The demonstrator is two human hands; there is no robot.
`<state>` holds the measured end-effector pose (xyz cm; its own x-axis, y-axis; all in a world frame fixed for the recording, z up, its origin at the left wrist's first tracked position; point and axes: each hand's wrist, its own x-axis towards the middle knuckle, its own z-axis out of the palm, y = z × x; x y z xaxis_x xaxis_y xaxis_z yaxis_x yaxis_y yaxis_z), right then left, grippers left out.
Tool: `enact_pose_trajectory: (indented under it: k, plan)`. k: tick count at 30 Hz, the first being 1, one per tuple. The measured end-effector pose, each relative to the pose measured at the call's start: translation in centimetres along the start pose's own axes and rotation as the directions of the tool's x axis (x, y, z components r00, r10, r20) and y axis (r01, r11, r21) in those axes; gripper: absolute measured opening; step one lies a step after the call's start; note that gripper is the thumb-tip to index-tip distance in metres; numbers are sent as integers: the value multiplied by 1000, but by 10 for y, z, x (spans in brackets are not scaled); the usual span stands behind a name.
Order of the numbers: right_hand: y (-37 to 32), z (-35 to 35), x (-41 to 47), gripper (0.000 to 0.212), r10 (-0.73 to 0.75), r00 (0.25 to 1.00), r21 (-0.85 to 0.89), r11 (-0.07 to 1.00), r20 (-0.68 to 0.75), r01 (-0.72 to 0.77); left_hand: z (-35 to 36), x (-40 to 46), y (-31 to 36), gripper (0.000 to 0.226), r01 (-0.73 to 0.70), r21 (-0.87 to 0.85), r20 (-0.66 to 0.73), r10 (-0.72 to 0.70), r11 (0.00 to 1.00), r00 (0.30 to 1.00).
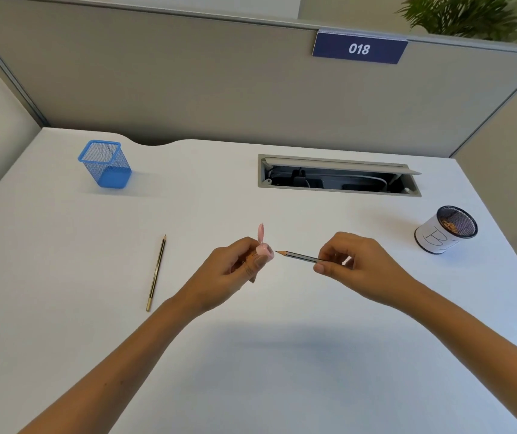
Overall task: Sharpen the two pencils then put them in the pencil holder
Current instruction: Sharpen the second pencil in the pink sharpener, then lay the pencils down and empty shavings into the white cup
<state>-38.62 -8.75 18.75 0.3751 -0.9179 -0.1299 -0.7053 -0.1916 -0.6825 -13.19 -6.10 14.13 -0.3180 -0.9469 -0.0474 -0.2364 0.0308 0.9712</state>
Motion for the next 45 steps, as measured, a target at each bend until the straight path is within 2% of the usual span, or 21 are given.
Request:
enact_pose_trajectory:
  k: [3,5,7,10,13,18,22,24,30,34,45]
  plan:
    - [3,11,-1,6,51,998,142,989,-40,-45,8,-6,-4,32,27,-82,-46,-31,996,998]
    - [3,20,0,5,126,991,244,963,-51,-111,10,-10,-8,28,48,-120,-74,-57,992,996]
    - [1,30,4,5,194,981,330,928,-23,-176,10,-14,-12,23,65,-151,-113,-83,986,990]
    - [-8,48,16,8,248,968,470,850,43,-238,0,-23,-21,27,107,-219,-217,-156,970,964]
    - [-21,72,33,9,258,964,559,790,72,-253,-20,-32,-38,31,154,-295,-332,-253,943,909]
    - [-43,129,68,7,321,937,657,678,139,-329,-72,-50,-87,33,213,-415,-496,-416,885,763]
    - [-59,181,101,7,383,910,612,686,158,-394,-118,-64,-126,37,231,-460,-550,-479,857,684]
    - [-68,206,118,3,425,894,558,711,142,-427,-137,-67,-142,37,243,-470,-549,-497,848,672]
    - [-88,266,160,5,494,869,336,814,26,-473,-169,-61,-178,38,347,-390,-490,-511,853,706]
    - [-98,286,173,8,491,871,225,851,-23,-474,-173,-55,-184,31,335,-443,-444,-529,831,723]
    - [-105,304,179,13,510,855,162,855,-96,-492,-181,-54,-195,28,294,-554,-367,-545,779,754]
